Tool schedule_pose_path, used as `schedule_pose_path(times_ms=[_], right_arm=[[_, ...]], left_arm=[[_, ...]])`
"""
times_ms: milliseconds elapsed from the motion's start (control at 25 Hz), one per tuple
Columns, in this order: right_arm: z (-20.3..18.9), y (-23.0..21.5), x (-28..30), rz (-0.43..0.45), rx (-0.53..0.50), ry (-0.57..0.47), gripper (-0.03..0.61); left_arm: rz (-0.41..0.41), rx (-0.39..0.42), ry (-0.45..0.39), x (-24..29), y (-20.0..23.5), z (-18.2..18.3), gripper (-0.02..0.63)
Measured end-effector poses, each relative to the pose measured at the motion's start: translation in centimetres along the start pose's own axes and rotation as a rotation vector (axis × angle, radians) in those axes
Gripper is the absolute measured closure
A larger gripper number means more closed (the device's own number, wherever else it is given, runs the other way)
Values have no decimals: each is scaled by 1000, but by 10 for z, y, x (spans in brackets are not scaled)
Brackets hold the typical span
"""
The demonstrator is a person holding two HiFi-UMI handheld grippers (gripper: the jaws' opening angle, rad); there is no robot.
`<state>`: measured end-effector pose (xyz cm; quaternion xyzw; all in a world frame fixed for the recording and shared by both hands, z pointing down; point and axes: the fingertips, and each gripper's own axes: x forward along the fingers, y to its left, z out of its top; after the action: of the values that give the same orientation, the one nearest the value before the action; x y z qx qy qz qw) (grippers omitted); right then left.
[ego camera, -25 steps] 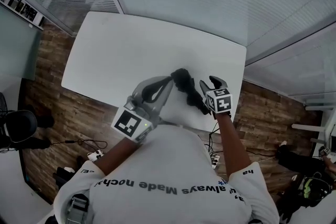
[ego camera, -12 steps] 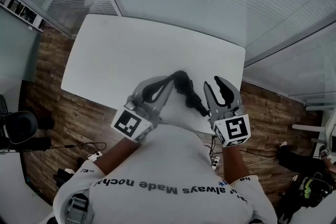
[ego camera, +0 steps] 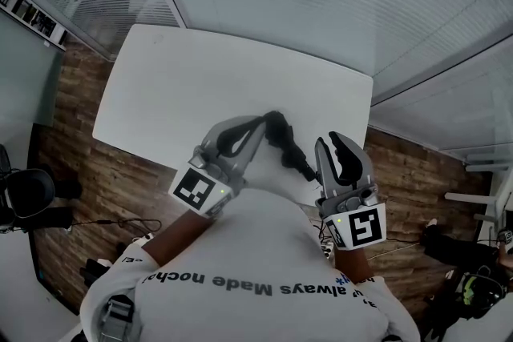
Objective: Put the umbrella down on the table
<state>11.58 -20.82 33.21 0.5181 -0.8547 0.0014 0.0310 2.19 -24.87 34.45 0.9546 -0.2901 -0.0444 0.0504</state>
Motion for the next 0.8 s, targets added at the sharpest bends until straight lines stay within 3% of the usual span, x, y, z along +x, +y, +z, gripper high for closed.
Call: schedule_pose_path(times_ms=[800], right_arm=[[-5,-4,-3,-34,5,-1,502]], left_arm=[[-10,-3,-6,-4,2,3,611]])
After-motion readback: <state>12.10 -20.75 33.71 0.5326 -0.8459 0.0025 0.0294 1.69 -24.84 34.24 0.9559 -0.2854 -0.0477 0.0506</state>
